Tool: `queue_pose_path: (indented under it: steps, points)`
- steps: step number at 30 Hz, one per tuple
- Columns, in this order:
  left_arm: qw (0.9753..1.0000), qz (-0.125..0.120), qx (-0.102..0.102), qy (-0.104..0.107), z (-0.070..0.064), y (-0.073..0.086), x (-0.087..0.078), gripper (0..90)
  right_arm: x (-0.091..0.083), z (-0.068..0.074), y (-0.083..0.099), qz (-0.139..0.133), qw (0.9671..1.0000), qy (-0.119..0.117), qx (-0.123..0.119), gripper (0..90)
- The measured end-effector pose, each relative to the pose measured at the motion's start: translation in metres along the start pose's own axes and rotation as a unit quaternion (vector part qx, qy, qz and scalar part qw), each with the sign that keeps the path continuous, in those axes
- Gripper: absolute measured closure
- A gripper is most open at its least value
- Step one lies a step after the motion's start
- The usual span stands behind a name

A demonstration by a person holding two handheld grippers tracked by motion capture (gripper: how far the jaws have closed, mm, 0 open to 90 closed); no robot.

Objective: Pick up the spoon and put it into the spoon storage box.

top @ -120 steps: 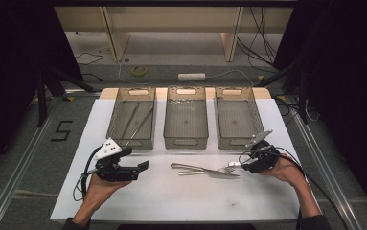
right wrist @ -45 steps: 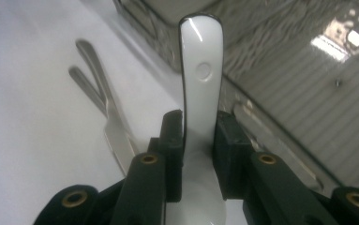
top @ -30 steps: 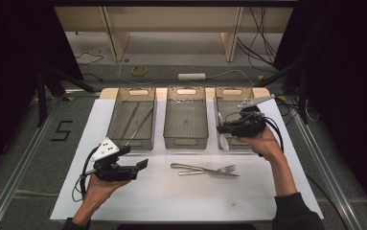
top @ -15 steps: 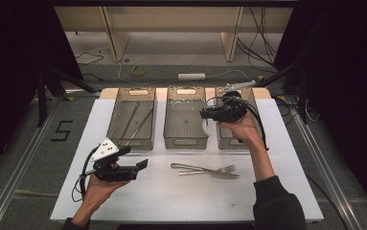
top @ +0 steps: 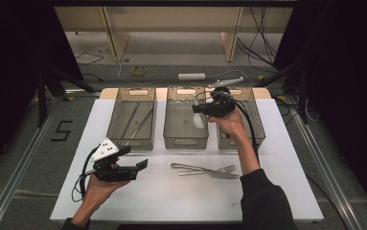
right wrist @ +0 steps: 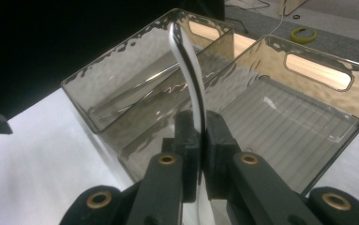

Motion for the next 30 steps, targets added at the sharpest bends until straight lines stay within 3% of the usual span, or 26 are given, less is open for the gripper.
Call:
queue_pose_path:
  steps: [8,30]
  points:
    - [1.0000,-0.001,0.001,-0.001,0.000,0.000,0.000,15.2,0.011,-0.005,0.004,0.007,0.9997,0.020,0.011,86.5]
    - [1.0000,-0.001,0.005,0.001,-0.001,0.000,-0.001,15.2,0.033,-0.008,0.023,0.034,0.9984,0.043,0.012,86.3]
Point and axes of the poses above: each handheld gripper's, and its own axes: x roughly forward along the jaws, y roughly out of its underside, z roughly to its left, the point moved 8 cm from there along x, roughly forward along the jaws, and after that the axes turned 13 degrees about -z, right-handed, at the moved point
